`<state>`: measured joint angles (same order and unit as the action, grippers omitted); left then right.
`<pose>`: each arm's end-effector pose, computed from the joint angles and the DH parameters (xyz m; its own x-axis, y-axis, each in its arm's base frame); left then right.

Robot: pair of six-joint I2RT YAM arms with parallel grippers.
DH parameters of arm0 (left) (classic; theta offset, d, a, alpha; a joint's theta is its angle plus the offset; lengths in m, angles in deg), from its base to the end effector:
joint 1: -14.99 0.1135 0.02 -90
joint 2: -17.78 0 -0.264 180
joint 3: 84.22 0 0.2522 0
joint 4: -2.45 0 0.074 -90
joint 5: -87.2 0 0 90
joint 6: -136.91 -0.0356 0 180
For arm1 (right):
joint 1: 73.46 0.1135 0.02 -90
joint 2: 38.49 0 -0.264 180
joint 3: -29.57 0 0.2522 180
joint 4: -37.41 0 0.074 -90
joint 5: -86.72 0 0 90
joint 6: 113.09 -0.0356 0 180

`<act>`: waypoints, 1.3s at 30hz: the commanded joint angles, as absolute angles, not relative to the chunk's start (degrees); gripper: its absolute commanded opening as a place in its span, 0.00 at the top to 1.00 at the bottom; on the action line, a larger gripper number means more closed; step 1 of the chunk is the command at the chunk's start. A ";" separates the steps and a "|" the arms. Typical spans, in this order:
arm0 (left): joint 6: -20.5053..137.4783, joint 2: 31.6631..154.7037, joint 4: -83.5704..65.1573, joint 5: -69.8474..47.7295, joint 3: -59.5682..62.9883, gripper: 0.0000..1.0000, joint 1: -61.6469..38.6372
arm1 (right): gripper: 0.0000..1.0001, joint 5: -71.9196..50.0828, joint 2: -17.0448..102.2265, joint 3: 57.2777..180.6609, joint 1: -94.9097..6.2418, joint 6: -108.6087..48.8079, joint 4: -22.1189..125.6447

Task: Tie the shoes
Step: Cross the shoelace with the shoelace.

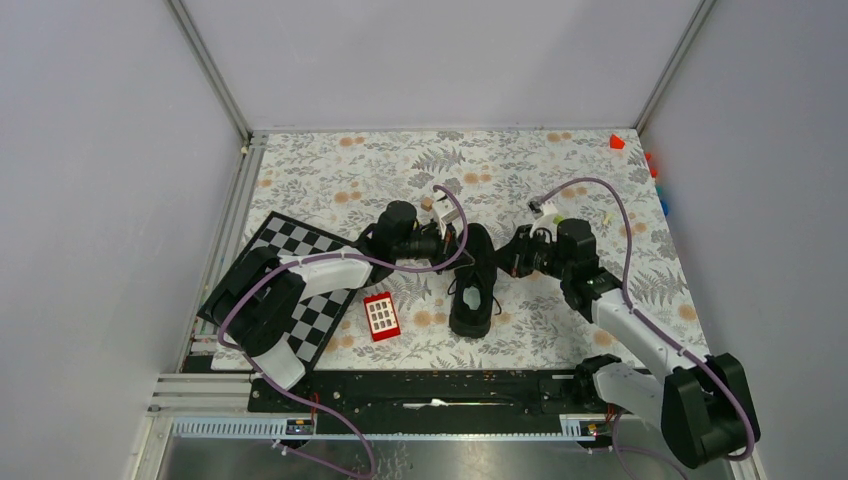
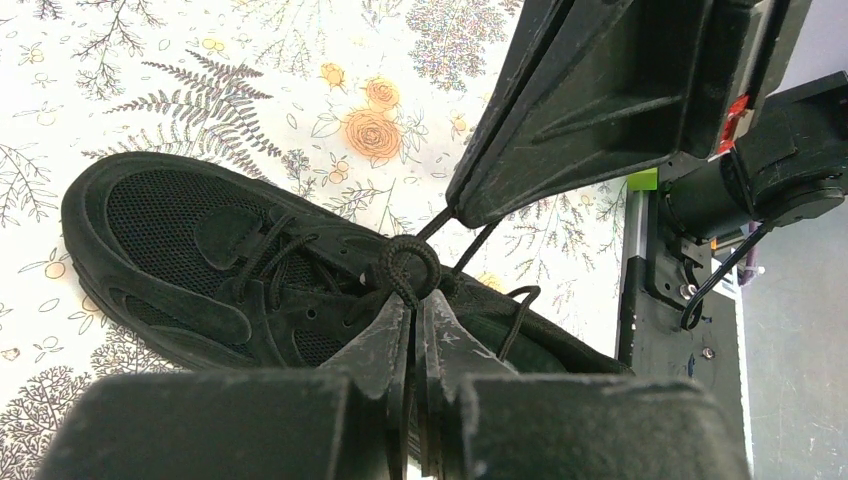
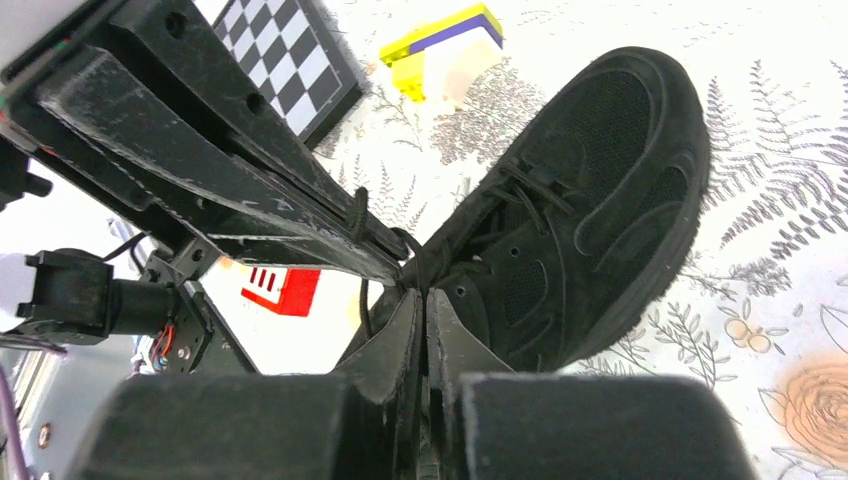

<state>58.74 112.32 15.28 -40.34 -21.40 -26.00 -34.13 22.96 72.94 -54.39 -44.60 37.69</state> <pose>0.2516 -0.2474 0.2110 -0.4350 0.1627 -0.8856 0.8849 0.2592 -0.3870 0.2141 0.0933 0.2342 -0.5485 0.1435 -0.8238 -0.5797 0.6447 0.4983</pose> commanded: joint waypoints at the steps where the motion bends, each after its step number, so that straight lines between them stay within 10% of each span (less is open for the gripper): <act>1: 57.81 110.41 17.63 -41.37 -20.04 1.00 -26.30 | 1.00 -29.89 19.48 70.39 -54.83 -45.12 34.94; 12: 57.46 110.33 17.21 -40.67 -19.84 1.00 -26.31 | 1.00 -23.95 12.75 64.69 -54.84 -45.32 34.82; 28: 57.37 110.31 15.32 -40.86 -18.09 1.00 -26.29 | 0.52 -26.10 15.25 67.90 -54.92 -44.62 36.78; 39: 57.45 110.29 15.71 -41.25 -18.10 1.00 -26.40 | 0.50 -30.49 3.82 62.64 -54.85 -44.40 44.77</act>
